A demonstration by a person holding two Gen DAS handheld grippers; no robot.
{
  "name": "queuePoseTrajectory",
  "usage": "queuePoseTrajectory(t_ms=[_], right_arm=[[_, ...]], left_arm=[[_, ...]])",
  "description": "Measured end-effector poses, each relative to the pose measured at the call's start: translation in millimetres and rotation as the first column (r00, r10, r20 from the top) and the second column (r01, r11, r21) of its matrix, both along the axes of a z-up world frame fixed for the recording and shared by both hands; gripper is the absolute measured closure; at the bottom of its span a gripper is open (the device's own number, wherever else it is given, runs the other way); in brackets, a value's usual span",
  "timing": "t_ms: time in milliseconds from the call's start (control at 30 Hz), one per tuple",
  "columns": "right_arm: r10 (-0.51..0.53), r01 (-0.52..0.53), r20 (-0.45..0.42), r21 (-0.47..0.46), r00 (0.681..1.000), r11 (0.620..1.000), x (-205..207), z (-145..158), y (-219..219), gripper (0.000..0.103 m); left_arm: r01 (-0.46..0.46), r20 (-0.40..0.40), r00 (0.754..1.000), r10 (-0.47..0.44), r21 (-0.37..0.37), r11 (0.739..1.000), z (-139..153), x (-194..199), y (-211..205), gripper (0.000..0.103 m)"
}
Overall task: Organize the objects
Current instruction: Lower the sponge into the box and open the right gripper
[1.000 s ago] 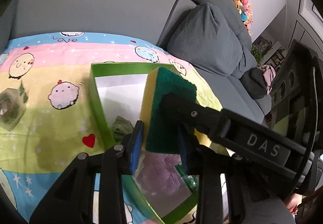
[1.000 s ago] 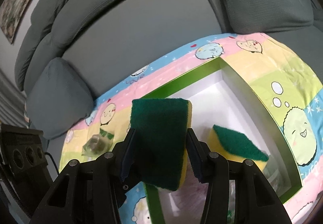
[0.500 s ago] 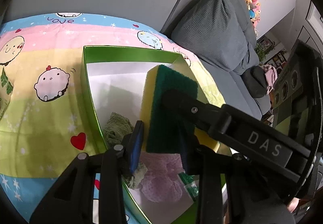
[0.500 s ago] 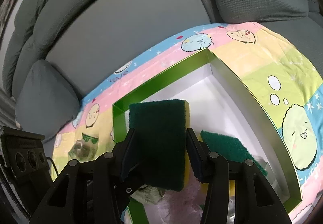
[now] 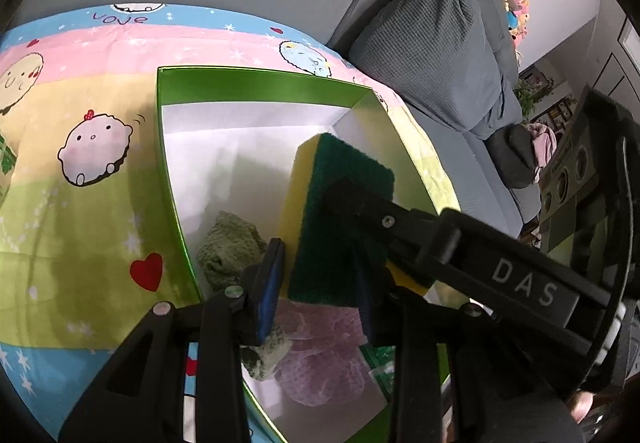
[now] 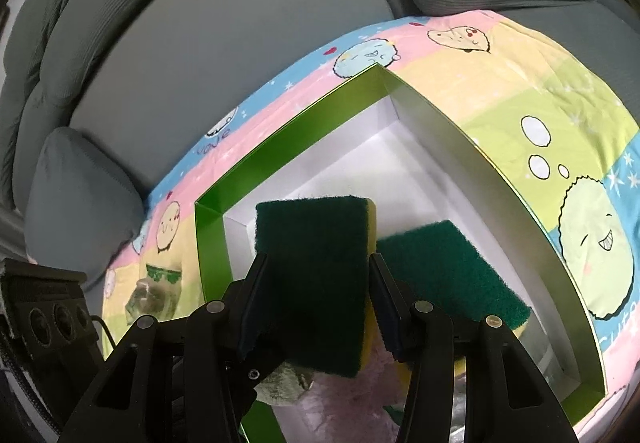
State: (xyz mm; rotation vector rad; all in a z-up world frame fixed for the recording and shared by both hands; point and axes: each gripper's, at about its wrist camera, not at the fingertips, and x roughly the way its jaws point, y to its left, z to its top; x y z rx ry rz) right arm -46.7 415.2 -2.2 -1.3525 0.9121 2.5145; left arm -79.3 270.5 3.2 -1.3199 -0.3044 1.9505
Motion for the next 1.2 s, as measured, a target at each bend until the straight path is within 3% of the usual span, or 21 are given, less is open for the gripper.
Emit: queuePoseTrajectory(t_ms=[667, 1200], right_arm=[[-0.009, 0.009, 0.047, -0.004, 0.999, 1.0, -5, -10, 1, 0.051], [-0.019, 0.019, 0.053, 0.009, 0.998, 1.0, -5, -9, 0, 0.051]], left_arm=[[-0.014, -0.025, 1.0, 0.013, -0.044, 0.999, -2, 3, 3, 0.07], [0.021, -0.023, 0.999, -0.022, -0.027, 0.999, -2, 10, 3, 0.066]])
